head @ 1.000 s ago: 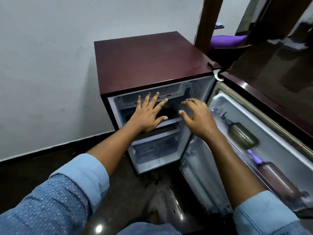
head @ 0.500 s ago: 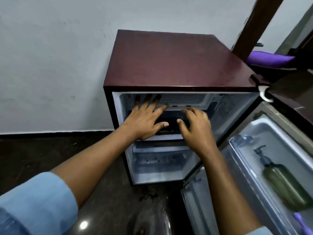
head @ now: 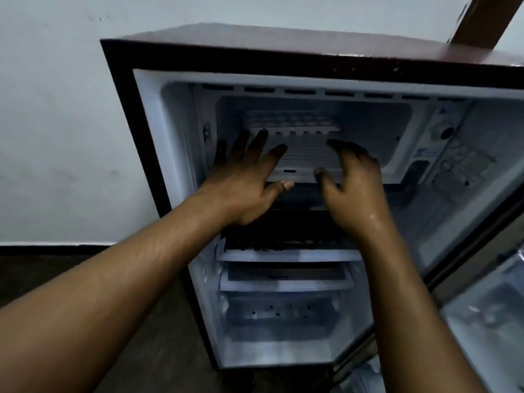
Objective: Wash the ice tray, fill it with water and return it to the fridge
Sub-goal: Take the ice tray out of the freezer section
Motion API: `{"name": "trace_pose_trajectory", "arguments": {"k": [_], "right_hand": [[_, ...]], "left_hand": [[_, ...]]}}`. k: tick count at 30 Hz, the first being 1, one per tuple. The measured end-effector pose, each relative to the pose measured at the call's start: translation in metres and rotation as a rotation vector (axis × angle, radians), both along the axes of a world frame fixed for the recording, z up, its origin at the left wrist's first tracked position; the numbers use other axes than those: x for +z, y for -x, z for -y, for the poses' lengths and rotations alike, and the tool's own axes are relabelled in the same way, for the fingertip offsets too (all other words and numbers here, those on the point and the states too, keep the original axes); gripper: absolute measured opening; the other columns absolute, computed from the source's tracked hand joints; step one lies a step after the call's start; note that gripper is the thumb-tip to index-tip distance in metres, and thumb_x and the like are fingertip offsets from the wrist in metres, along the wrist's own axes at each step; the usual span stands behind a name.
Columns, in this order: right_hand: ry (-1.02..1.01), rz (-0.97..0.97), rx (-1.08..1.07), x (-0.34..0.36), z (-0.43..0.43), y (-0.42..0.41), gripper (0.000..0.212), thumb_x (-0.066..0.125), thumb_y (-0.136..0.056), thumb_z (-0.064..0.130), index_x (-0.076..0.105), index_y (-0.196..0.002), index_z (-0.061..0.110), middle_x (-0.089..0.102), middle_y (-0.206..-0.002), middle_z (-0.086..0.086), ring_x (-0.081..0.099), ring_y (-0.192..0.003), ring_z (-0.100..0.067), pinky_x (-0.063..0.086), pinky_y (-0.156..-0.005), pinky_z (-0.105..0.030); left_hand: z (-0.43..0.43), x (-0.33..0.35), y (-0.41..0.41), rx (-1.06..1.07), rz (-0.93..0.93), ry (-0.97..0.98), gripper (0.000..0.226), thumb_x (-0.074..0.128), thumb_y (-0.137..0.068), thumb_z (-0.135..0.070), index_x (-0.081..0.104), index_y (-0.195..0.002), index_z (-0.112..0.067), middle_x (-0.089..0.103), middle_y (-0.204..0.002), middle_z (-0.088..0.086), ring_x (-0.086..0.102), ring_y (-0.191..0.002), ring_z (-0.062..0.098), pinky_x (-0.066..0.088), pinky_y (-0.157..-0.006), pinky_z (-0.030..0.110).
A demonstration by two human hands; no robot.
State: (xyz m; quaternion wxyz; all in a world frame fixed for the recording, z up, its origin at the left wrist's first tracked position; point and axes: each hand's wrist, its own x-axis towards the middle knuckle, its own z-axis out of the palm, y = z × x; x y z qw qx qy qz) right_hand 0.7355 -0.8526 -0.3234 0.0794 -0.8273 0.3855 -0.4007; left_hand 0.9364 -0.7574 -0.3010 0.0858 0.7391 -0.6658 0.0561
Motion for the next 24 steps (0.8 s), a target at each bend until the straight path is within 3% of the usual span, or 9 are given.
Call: {"name": "trace_pose_trajectory", "arguments": {"k": [3,6,12,17,21,24], "right_hand": [[-0.087,-0.014,0.010,0.009,0.025,-0.006,0.067,0.062,-0.104,0.032,0.032,-0.163,0.022,0.042,-0.160,-0.011,0.039,-0.144,-0.031,0.032,-0.113,-0.032],[-0.180,-0.090,0.012,0.016,0.060,-0.015,0.071,0.058,-0.104,0.042,0.021,-0.165,0.034,0.034,-0.164,-0.006,0.031,-0.148,-0.030,0.028,-0.118,-0.038],[-0.365,-0.186,0.033,0.016,0.135,-0.040,0.075,0.055,-0.098,0.065,0.030,-0.162,0.035,0.035,-0.165,-0.005,0.037,-0.149,-0.028,0.033,-0.123,-0.045],[-0.348,-0.412,-0.051,0.008,0.174,-0.058,0.086,0.049,-0.095,0.072,0.024,-0.164,0.028,0.019,-0.172,-0.010,0.025,-0.155,-0.037,0.027,-0.126,-0.052],[-0.364,-0.393,-0.060,0.014,0.170,-0.060,0.081,0.049,-0.100,0.067,0.029,-0.164,0.022,0.026,-0.169,-0.012,0.030,-0.153,-0.034,0.028,-0.125,-0.048],[-0.375,-0.338,-0.057,0.020,0.151,-0.047,0.077,0.052,-0.102,0.062,0.030,-0.164,0.022,0.024,-0.171,-0.009,0.024,-0.157,-0.032,0.021,-0.127,-0.044]], "left_hand": [[0.016,0.001,-0.001,0.025,-0.123,0.016,0.076,0.024,-0.103,-0.073,0.002,-0.167,-0.040,-0.012,-0.177,-0.001,-0.012,-0.163,0.029,-0.002,-0.131,0.054],[0.046,0.001,-0.003,0.074,-0.223,0.037,0.074,0.026,-0.106,-0.068,0.008,-0.169,-0.034,-0.009,-0.177,0.000,-0.006,-0.163,0.027,0.004,-0.133,0.046],[0.109,0.002,-0.022,0.201,-0.156,0.016,0.075,0.026,-0.109,-0.063,0.007,-0.169,-0.022,-0.010,-0.177,0.006,-0.005,-0.163,0.032,0.002,-0.132,0.048],[0.130,0.003,-0.038,0.257,-0.114,-0.111,0.078,0.029,-0.108,-0.066,0.007,-0.169,-0.024,-0.001,-0.177,0.006,0.004,-0.163,0.032,0.005,-0.132,0.046],[0.130,0.003,-0.037,0.263,-0.207,-0.076,0.081,0.035,-0.105,-0.069,0.016,-0.169,-0.023,0.014,-0.176,0.008,0.019,-0.160,0.032,0.015,-0.131,0.043],[0.122,0.003,-0.031,0.264,-0.276,0.034,0.080,0.036,-0.104,-0.071,0.030,-0.166,-0.020,0.031,-0.170,0.012,0.034,-0.154,0.034,0.027,-0.127,0.045]]}}
